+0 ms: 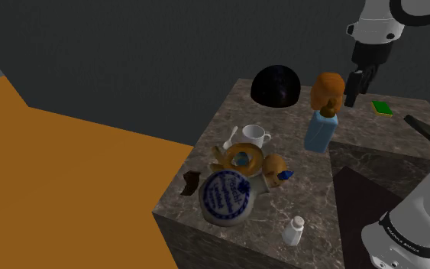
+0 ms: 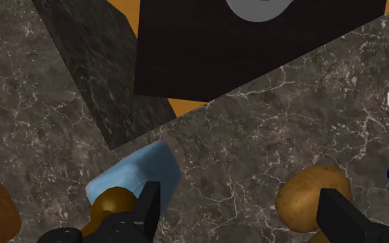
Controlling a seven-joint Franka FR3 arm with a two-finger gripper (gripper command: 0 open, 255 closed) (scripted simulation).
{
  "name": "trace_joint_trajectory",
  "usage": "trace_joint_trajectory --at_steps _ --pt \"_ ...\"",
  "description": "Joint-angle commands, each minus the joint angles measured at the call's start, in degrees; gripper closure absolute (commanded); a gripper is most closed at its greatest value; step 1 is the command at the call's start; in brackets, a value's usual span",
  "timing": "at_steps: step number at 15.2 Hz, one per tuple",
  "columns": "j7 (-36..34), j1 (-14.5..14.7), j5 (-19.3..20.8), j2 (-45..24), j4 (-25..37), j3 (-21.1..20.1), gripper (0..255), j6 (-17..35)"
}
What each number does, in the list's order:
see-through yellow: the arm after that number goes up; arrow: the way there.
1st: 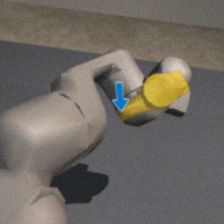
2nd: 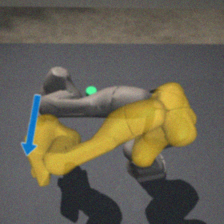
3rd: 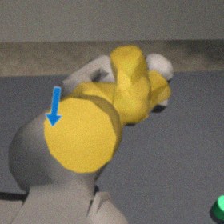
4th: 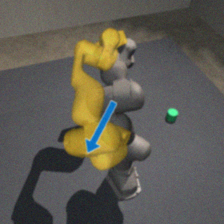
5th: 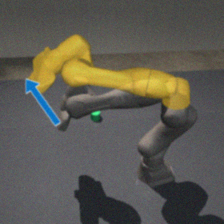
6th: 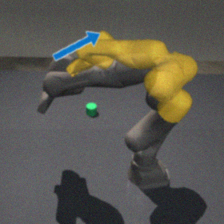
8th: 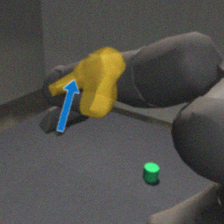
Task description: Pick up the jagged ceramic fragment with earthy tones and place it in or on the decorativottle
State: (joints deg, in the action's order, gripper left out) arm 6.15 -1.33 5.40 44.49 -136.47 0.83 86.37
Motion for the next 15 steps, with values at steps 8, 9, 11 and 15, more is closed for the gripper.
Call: trace_joint_trajectory --at_steps 8,9,11,15 --pt "-10.3 2.0 -8.2 -2.9 -5.8 -5.5 0 9.6" --pt "-11.7 2.4 -9.4 -3.7 -6.3 -6.3 0 11.1" --pt "-14.4 3.1 -11.6 -5.4 -7.2 -7.9 0 14.3" --pt "-19.6 4.4 -15.7 -10.0 -7.9 -11.3 0 21.0"
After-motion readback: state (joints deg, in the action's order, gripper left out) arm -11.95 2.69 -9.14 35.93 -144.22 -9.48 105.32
